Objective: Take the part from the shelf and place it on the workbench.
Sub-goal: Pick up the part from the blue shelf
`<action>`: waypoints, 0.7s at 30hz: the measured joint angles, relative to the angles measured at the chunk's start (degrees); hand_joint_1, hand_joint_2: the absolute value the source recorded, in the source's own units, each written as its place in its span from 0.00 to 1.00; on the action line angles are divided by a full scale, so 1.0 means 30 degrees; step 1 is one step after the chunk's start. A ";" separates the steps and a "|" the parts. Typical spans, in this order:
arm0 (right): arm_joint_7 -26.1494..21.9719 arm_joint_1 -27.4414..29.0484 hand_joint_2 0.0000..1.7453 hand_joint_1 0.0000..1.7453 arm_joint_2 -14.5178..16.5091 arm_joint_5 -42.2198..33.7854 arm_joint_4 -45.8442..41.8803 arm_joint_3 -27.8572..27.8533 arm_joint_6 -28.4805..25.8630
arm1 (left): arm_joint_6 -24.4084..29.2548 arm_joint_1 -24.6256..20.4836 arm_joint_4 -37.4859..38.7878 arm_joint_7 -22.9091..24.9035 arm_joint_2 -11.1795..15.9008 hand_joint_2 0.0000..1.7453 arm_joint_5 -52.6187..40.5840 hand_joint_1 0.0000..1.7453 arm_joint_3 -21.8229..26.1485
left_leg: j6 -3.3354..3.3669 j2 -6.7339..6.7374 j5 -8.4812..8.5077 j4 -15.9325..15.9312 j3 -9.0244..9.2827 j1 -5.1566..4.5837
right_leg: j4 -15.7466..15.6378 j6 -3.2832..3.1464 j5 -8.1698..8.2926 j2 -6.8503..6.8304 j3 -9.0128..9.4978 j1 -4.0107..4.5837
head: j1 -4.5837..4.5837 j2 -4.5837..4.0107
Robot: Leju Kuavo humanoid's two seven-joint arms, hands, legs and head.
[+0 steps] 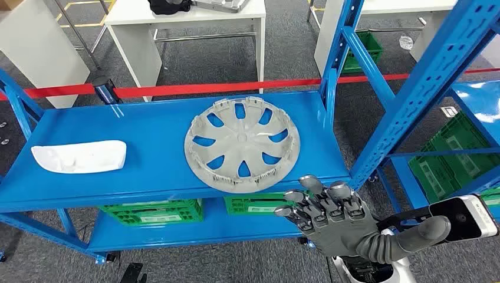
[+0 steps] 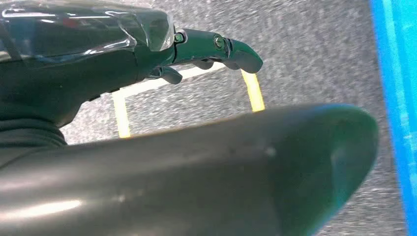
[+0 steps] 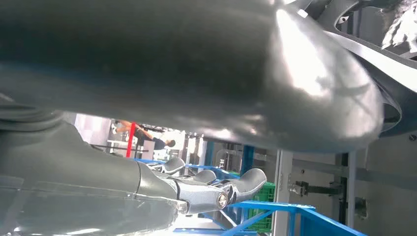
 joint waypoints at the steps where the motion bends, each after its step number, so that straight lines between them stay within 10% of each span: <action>1: -0.0001 0.0008 0.00 0.00 -0.0001 0.0016 0.0009 0.0007 0.0000 | -0.0002 0.0019 0.0016 -0.0006 0.0005 0.00 0.0000 0.00 0.0006 | 0.0049 0.0017 0.0365 -0.0274 -0.0012 -0.0027 | -0.0008 0.0076 -0.0127 0.0025 0.0106 0.0031 | -0.0024 0.0000; 5: -0.0016 0.0029 1.00 0.00 0.0000 0.0089 -0.0044 0.0031 -0.0002 | -0.0013 0.0057 0.0038 -0.0062 0.0007 0.00 -0.0024 0.00 0.0038 | 0.0461 -0.0025 0.1068 -0.1046 0.0413 -0.0125 | -0.0261 0.0576 -0.0480 0.0060 0.0755 0.0122 | -0.0062 0.0000; 7: -0.0040 0.0067 1.00 0.00 -0.0067 0.0146 -0.0099 0.0027 -0.0004 | -0.0087 0.0011 0.0034 -0.0096 -0.0013 0.00 -0.0109 0.00 0.0047 | 0.0724 -0.0095 0.1029 -0.1277 0.0882 -0.0113 | 0.0567 0.0723 -0.0410 -0.0012 0.0422 0.0093 | -0.0040 0.0000; 11: -0.0201 0.0372 1.00 0.00 -0.0383 0.0251 -0.0120 -0.0031 -0.0015 | -0.0337 -0.0051 0.0033 -0.0098 -0.0040 0.00 -0.0308 0.00 0.0044 | 0.1044 -0.0265 0.0522 -0.1396 0.1438 -0.0226 | 0.4780 0.0396 -0.1696 -0.0069 -0.3043 0.0122 | -0.0033 0.0000; 13: -0.0235 0.0488 1.00 0.00 -0.0521 0.0284 -0.0117 -0.0053 -0.0022 | -0.0377 -0.0021 0.0033 -0.0098 -0.0071 0.00 -0.0321 0.00 0.0040 | 0.1082 -0.0379 0.0126 -0.1398 0.1867 -0.0307 | 0.4721 0.0358 -0.2143 -0.0070 -0.3944 0.0151 | -0.0031 0.0000; 16: -0.0233 0.0516 1.00 0.00 -0.0638 0.0304 -0.0106 -0.0056 -0.0119 | -0.0421 -0.0016 0.0036 -0.0096 -0.0157 0.00 -0.0321 0.00 0.0040 | 0.0983 -0.0498 -0.0522 -0.1371 0.2653 -0.0419 | 0.1626 0.0810 0.0454 -0.0114 -0.3670 0.0213 | -0.0026 -0.0002; 18: -0.0206 0.0496 1.00 0.00 -0.0678 0.0266 -0.0091 -0.0046 -0.0191 | -0.0433 -0.0036 0.0044 -0.0084 -0.0191 0.00 -0.0322 0.00 0.0047 | 0.0799 -0.0530 -0.0837 -0.1291 0.2851 -0.0488 | 0.0453 0.0614 0.2065 -0.0197 -0.3431 0.0295 | -0.0015 -0.0002; 21: -0.0164 0.0415 1.00 0.00 -0.0714 0.0116 -0.0068 -0.0038 -0.0302 | -0.0446 -0.0054 0.0047 -0.0056 -0.0200 0.00 -0.0328 0.00 0.0058 | 0.0536 -0.0493 -0.1068 -0.1031 0.2884 -0.0508 | 0.0319 0.0223 0.2511 -0.0195 -0.3178 0.0240 | -0.0015 0.0000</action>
